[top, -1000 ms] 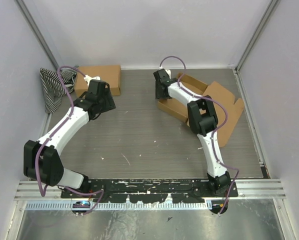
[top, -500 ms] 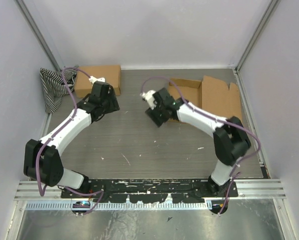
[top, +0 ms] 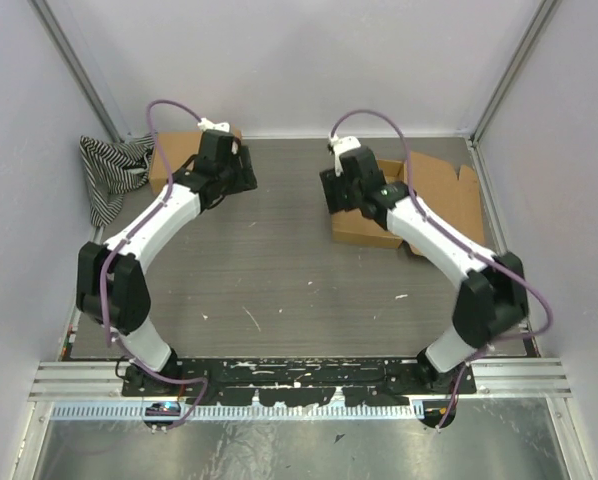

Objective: Fold the paper box

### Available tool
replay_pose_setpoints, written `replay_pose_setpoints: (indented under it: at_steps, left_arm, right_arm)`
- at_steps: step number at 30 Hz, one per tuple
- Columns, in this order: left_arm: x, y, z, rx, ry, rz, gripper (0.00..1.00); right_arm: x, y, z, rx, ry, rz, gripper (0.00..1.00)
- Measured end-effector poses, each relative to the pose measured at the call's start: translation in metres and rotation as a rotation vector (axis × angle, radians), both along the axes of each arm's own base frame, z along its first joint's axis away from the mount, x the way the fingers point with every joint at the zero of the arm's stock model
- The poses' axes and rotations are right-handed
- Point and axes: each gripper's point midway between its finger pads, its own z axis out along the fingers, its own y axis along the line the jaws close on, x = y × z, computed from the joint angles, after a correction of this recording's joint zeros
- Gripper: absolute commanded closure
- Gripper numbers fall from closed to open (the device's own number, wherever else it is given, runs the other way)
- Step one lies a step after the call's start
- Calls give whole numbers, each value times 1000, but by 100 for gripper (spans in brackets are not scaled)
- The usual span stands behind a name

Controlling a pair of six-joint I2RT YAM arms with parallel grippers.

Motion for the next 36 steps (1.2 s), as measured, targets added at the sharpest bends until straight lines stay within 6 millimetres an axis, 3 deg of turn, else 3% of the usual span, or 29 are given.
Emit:
replay_pose_setpoints:
  at_steps: [3, 5, 8, 15, 17, 19, 21, 23, 25, 30, 34, 36]
  left_arm:
    - [17, -9, 13, -3, -17, -20, 30]
    - [16, -8, 15, 6, -12, -24, 30]
    - [6, -1, 10, 27, 0, -18, 30]
    - [-42, 26, -1, 68, 37, 8, 30]
    - [-49, 31, 1, 71, 30, 13, 30]
    - [-54, 33, 2, 72, 27, 17, 30]
    - [-57, 35, 0, 76, 30, 19, 30]
    - [-58, 36, -2, 79, 34, 20, 30]
    - [-58, 36, -3, 80, 36, 21, 31]
    - [-58, 36, -3, 80, 36, 20, 31]
    - [-58, 35, -4, 77, 39, 15, 31]
    - [-57, 33, -7, 75, 47, 8, 30]
  right_arm:
    - [52, 2, -4, 61, 17, -116, 35]
    - [82, 10, -21, 77, 43, -168, 35]
    - [110, 20, -54, 69, 87, -243, 37]
    - [136, 12, -120, 32, 187, -369, 45]
    - [139, 6, -129, 15, 198, -387, 54]
    - [141, 1, -136, 1, 202, -396, 69]
    - [142, -2, -138, -12, 203, -392, 88]
    - [143, -2, -139, -15, 183, -368, 98]
    - [138, -3, -140, -25, 164, -336, 99]
    - [97, 1, -135, -66, 169, -164, 97]
    - [56, 25, -116, -100, 155, 25, 92]
    - [29, 44, -106, -124, 144, 131, 82]
